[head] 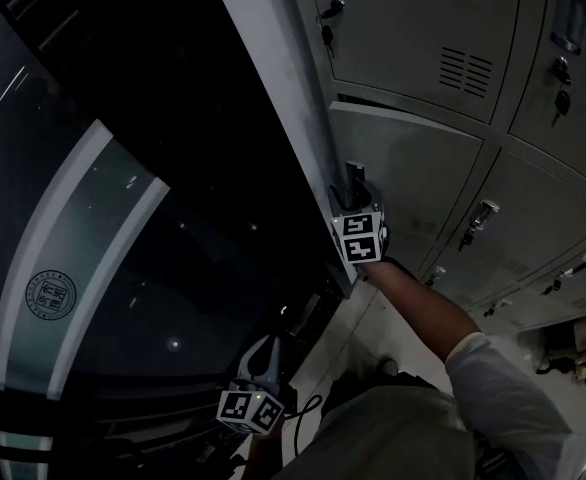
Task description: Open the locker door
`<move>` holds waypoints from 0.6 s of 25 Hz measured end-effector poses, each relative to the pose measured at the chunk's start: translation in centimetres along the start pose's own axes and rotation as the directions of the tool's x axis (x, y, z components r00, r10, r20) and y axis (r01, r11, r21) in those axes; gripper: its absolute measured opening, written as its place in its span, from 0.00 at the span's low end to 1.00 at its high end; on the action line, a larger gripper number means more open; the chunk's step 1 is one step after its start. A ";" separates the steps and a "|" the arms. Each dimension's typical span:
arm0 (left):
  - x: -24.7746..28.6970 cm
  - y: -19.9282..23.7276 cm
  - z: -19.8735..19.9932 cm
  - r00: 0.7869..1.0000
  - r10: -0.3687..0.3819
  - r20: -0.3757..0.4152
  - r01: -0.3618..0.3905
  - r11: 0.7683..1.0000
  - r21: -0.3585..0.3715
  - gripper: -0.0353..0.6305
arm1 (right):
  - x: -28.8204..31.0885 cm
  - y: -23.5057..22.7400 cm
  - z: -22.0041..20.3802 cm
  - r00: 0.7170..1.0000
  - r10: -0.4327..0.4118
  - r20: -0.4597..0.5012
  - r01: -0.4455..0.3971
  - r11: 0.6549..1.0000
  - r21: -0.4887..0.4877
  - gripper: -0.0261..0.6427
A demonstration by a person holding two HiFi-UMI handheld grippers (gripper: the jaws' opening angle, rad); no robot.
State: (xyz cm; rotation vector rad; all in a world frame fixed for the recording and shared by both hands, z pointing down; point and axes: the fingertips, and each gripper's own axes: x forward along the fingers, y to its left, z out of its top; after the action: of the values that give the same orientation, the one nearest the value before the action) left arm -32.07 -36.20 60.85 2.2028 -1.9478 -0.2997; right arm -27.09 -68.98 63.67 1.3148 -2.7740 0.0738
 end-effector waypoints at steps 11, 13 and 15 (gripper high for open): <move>0.9 -2.0 0.1 0.998 -0.065 0.014 0.065 0.998 0.001 0.15 | -10.4 4.0 0.5 0.994 0.096 0.049 -0.095 0.995 -0.030 0.16; 0.9 -2.1 -0.1 0.998 -0.067 0.010 0.067 0.998 -0.002 0.15 | -12.6 4.5 0.7 0.991 0.120 0.065 -0.118 0.992 -0.033 0.16; 1.1 -2.2 -0.3 0.996 -0.087 0.013 0.087 0.996 0.012 0.15 | -14.9 4.9 0.9 0.984 0.156 0.084 -0.153 0.987 -0.042 0.17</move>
State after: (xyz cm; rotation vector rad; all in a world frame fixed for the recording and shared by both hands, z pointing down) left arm -29.79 -37.07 60.50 2.3030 -1.8674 -0.3185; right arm -21.52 -54.45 61.49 1.1186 -2.9321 -0.0243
